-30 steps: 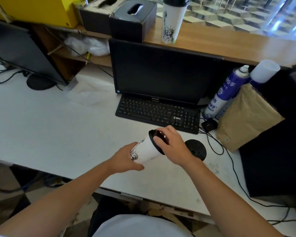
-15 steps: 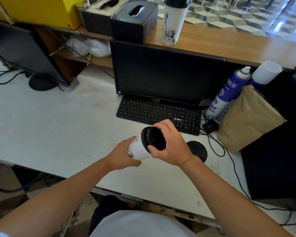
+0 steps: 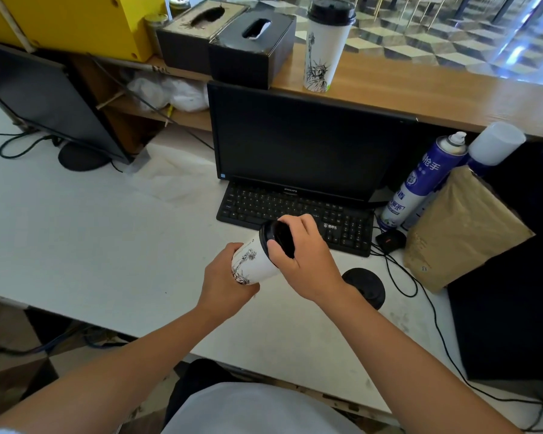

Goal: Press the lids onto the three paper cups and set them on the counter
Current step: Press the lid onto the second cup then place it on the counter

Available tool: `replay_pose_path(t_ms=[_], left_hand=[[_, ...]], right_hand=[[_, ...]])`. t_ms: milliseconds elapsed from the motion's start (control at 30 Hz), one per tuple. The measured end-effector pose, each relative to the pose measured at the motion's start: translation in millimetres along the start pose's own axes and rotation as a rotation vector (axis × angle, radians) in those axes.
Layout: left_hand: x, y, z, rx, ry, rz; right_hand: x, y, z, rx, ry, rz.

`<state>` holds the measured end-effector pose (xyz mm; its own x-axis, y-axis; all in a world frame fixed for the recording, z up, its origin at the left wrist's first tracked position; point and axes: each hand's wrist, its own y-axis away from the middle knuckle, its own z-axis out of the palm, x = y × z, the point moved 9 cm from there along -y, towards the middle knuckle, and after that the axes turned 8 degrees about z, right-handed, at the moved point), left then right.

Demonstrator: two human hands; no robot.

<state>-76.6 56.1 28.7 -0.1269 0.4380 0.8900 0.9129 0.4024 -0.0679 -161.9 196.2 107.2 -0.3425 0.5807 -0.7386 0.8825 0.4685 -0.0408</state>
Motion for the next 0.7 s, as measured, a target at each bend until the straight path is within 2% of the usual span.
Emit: replay_pose_path(t_ms=[167, 333, 433, 700], left_hand=[[-16.2, -6.6, 13.9, -0.255, 0.061, -0.091], [-9.9, -6.4, 25.6, -0.478, 0.148, -0.104], [-11.6, -7.2, 26.0, -0.462, 0.138, -0.101], [-17.6, -5.2, 17.4, -0.261, 0.015, -0.069]], right_hand=[[-9.0, -3.8, -3.1, -0.062, 0.071, -0.102], [-13.3, -1.5, -5.8, -0.136, 0.086, -0.206], [-13.1, -1.2, -5.4, -0.150, 0.094, -0.213], [-7.1, 0.0, -1.9, -0.107, 0.044, -0.154]])
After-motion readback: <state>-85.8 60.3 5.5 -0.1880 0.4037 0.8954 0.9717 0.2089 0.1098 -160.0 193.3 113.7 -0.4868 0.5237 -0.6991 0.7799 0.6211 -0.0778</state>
